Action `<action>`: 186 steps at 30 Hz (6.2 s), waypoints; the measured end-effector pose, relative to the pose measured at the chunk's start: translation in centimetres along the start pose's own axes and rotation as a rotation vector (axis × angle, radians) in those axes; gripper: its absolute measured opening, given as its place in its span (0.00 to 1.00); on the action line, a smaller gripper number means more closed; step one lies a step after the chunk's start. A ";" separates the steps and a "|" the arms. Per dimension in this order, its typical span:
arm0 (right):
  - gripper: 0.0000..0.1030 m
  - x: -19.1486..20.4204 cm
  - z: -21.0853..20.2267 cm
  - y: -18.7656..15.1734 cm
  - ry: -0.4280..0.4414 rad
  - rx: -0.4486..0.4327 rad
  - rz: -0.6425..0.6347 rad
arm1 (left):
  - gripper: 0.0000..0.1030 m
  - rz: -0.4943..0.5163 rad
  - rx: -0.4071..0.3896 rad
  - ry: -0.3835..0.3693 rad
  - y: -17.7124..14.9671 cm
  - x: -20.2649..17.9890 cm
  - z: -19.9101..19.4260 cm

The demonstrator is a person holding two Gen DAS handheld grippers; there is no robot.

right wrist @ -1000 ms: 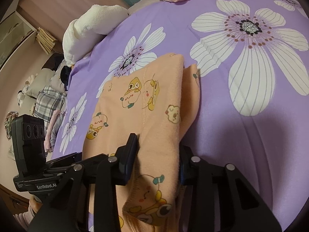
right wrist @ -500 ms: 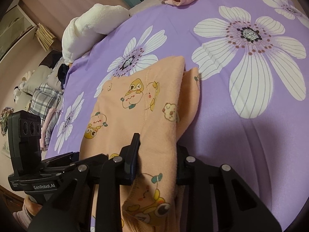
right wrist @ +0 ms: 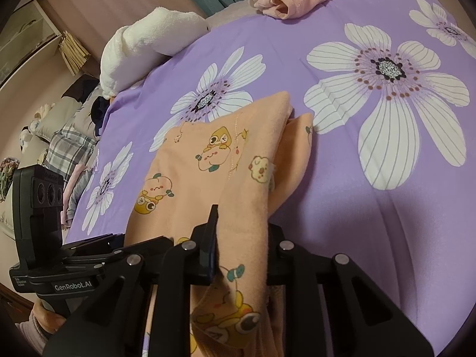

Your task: Fold small clothes

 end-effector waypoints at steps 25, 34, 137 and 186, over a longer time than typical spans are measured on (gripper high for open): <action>0.18 3.3 -2.4 -1.2 0.028 -0.065 -0.058 | 0.26 0.029 -0.058 -0.011 -0.9 -1.1 -2.1; 0.18 5.1 -3.5 -2.1 0.038 -0.078 -0.090 | 0.24 0.039 -0.067 -0.024 -1.7 -1.4 -2.9; 0.19 15.5 3.5 -1.2 0.100 0.036 -0.232 | 0.24 -0.143 -0.103 0.038 -4.3 5.8 -6.1; 0.25 10.5 5.1 -1.8 0.042 0.088 -0.077 | 0.27 -0.178 -0.085 0.057 -4.8 7.4 -5.7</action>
Point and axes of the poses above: each gripper's, at about its wrist camera, not at the fingertips, and z roughly the way its jaws point, x to its left, y to its top, the point moved 1 cm from there along z, roughly the way its jaws point, and after that the axes turned 11 degrees about x, right-handed, at the moved point
